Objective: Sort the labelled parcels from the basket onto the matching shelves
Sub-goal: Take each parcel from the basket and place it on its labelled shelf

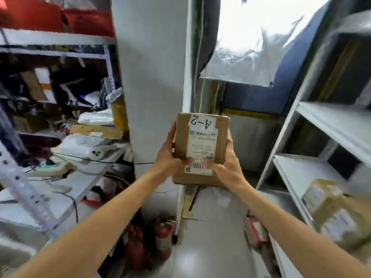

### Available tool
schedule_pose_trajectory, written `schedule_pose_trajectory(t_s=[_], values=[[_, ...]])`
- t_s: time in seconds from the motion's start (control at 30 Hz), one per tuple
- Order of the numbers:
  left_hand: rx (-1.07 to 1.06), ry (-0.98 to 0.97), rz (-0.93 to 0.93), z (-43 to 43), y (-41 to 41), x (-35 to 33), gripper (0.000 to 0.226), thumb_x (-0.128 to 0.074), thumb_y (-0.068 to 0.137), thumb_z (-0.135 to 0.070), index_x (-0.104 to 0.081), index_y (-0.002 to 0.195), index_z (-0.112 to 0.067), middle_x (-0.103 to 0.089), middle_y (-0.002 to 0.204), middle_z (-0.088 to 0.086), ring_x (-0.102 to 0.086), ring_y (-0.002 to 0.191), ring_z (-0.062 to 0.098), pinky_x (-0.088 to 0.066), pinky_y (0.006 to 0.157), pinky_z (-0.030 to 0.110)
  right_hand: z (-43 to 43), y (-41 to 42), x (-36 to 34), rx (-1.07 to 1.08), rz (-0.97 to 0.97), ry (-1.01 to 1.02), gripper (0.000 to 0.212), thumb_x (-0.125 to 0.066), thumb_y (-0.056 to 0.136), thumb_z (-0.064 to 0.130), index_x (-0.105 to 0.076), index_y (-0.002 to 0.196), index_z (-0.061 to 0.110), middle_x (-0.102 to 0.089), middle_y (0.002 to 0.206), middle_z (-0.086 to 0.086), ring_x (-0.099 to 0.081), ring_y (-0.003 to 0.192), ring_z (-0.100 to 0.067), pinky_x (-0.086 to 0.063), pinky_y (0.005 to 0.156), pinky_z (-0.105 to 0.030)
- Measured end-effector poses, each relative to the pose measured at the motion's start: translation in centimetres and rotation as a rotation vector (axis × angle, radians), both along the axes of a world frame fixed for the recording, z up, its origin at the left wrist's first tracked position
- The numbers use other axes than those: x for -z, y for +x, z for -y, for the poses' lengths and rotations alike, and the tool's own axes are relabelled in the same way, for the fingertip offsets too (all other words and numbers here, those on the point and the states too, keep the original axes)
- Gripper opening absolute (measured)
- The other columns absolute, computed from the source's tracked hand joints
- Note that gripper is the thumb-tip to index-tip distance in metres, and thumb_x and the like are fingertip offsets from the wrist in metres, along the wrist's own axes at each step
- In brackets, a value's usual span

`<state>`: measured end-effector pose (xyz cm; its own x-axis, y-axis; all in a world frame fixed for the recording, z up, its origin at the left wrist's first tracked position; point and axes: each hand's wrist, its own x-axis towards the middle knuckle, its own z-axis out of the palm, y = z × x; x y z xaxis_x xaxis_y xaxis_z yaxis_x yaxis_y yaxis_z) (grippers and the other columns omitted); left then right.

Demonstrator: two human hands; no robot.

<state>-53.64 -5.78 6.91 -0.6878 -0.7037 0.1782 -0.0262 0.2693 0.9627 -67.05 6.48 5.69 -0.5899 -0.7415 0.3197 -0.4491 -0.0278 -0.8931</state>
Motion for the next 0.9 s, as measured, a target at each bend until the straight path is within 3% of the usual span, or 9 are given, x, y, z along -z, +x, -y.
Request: schedule_pose_trajectory(t_s=[0.17,0.33,0.4,0.5,0.57,0.63,0.73,0.9], values=[[0.297,0.039,-0.026,-0.3,-7.0,-0.5,0.118,-0.069,0.07,0.017,-0.008,0.149,-0.047,-0.054,0.116,-0.004,-0.054,0.115,0.021,-0.053,0.09,0.05,-3.1,-3.2,-0.7,0.277,-0.044,0.024,0.109,-0.077,0.078,0.011,0.0,0.152,0.032,-0.047,0.137,0.01,-0.046,0.129,-0.01,-0.045,0.103,-0.05],[0.55,0.086,-0.071,-2.0,-11.1,0.6,0.119,-0.067,0.07,0.02,-0.006,0.15,-0.044,-0.06,0.109,-0.002,-0.063,0.099,0.009,-0.058,0.078,0.028,-6.6,-3.7,-0.1,0.527,-0.03,0.068,0.102,-0.078,0.077,0.018,-0.009,0.151,0.032,-0.046,0.144,0.003,-0.045,0.132,-0.018,-0.045,0.103,-0.051],[0.64,0.105,-0.074,-2.9,-12.3,1.4,0.119,-0.068,0.07,0.019,-0.006,0.149,-0.046,-0.06,0.11,-0.001,-0.064,0.098,0.008,-0.058,0.076,0.028,-7.9,-3.3,0.7,0.622,0.0,0.06,0.101,-0.078,0.077,0.013,-0.011,0.151,0.032,-0.048,0.142,0.002,-0.047,0.13,-0.017,-0.048,0.101,-0.044],[0.769,0.123,-0.06,-4.3,-13.8,2.4,0.117,-0.067,0.071,0.018,-0.006,0.15,-0.045,-0.06,0.11,0.001,-0.065,0.101,0.014,-0.059,0.072,0.03,-9.8,-3.0,1.9,0.761,0.025,0.036,0.1,-0.079,0.076,0.009,-0.016,0.151,0.026,-0.051,0.139,0.001,-0.049,0.126,-0.014,-0.046,0.091,-0.015],[0.848,0.129,-0.045,-5.2,-15.0,3.1,0.117,-0.067,0.072,0.019,-0.007,0.15,-0.043,-0.059,0.111,0.001,-0.064,0.102,0.017,-0.058,0.07,0.029,-10.8,-3.0,2.7,0.835,0.034,0.02,0.098,-0.079,0.075,0.007,-0.019,0.151,0.023,-0.053,0.137,0.001,-0.05,0.125,-0.013,-0.041,0.082,-0.004],[0.918,0.128,-0.024,-5.9,-16.6,3.7,0.118,-0.069,0.071,0.017,-0.006,0.15,-0.045,-0.056,0.119,0.005,-0.061,0.109,0.023,-0.059,0.076,0.039,-11.7,-3.2,3.4,0.893,0.05,-0.01,0.097,-0.079,0.074,0.006,-0.022,0.15,0.021,-0.054,0.135,0.001,-0.051,0.124,-0.013,-0.044,0.085,-0.007],[0.948,0.16,0.03,-6.2,-19.0,4.6,0.116,-0.072,0.07,0.014,-0.009,0.151,-0.04,-0.055,0.121,0.008,-0.059,0.114,0.025,-0.055,0.086,0.052,-12.1,-4.7,4.3,0.927,0.095,-0.005,0.096,-0.079,0.074,0.005,-0.022,0.149,0.021,-0.054,0.131,0.005,-0.051,0.119,-0.009,-0.048,0.096,-0.025],[0.947,0.135,0.11,-5.1,-24.8,6.6,0.086,-0.074,0.071,0.007,-0.036,0.14,-0.027,-0.06,0.115,0.007,-0.063,0.106,0.022,-0.059,0.078,0.04,-11.2,-10.4,6.7,0.96,0.211,0.001,0.076,-0.079,0.075,0.007,-0.036,0.136,0.017,-0.055,0.113,0.012,-0.054,0.116,-0.012,-0.047,0.089,-0.023]])
